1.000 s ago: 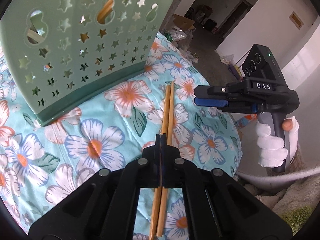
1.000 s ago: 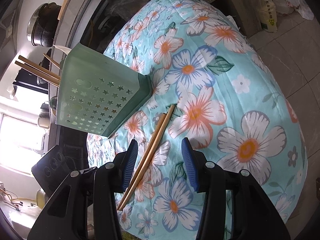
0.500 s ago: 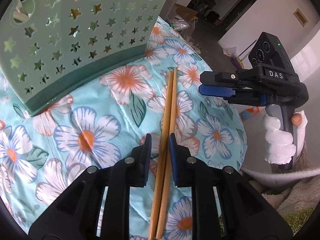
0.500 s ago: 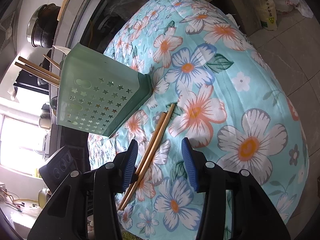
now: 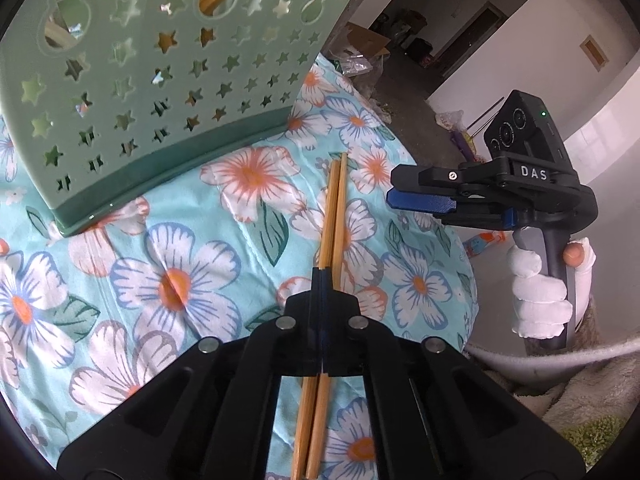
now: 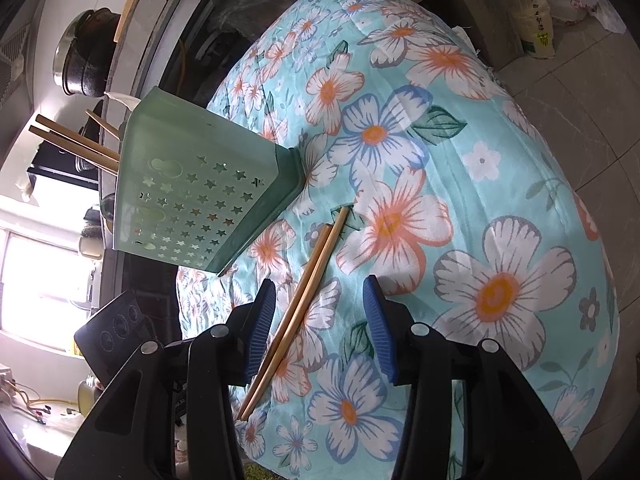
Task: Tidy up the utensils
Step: 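Close the left tool on one chopstick while the right tool hovers beside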
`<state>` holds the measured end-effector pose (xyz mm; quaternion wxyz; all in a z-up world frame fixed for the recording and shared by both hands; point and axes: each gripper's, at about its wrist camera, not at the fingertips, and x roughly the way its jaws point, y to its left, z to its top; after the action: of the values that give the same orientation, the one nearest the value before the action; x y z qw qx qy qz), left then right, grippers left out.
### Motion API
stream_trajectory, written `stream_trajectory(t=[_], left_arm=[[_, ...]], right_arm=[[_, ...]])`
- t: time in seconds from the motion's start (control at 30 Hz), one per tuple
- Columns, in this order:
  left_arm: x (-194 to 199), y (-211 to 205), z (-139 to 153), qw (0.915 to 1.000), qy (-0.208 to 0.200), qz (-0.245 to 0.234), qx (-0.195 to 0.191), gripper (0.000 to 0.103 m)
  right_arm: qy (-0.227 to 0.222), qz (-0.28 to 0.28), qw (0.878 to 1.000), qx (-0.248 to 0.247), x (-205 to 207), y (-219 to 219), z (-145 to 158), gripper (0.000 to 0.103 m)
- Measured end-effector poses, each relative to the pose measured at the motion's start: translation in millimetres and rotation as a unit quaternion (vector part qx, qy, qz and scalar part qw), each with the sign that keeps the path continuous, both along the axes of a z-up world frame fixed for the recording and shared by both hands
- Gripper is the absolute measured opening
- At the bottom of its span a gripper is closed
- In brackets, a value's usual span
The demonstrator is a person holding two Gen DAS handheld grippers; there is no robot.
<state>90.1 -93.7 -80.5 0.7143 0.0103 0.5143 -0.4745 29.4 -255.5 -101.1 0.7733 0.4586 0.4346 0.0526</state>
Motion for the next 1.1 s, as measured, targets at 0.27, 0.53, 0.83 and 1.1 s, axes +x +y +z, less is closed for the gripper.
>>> stream_trajectory(t=[0.27, 0.53, 0.83, 1.1], left_arm=[[3.3, 3.8, 8.9, 0.9999, -0.014, 0.007, 0.001, 0.0], [5.1, 4.1, 2.9, 0.9996, -0.013, 0.011, 0.023, 0.0], [6.2, 4.9, 1.9, 0.9994, -0.011, 0.012, 0.029, 0.002], [-5.7, -4.9, 4.2, 0.9982, -0.032, -0.015, 0.048, 0.017]], right_arm=[[-0.002, 0.001, 1.0, -0.001, 1.1, 1.0, 1.0, 0.045], [-0.002, 0.002, 1.0, 0.001, 1.8, 0.8, 1.5, 0.045], [-0.002, 0.001, 1.0, 0.004, 2.2, 0.1, 1.6, 0.045], [-0.003, 0.001, 1.0, 0.006, 1.0, -1.2, 0.1, 0.045]])
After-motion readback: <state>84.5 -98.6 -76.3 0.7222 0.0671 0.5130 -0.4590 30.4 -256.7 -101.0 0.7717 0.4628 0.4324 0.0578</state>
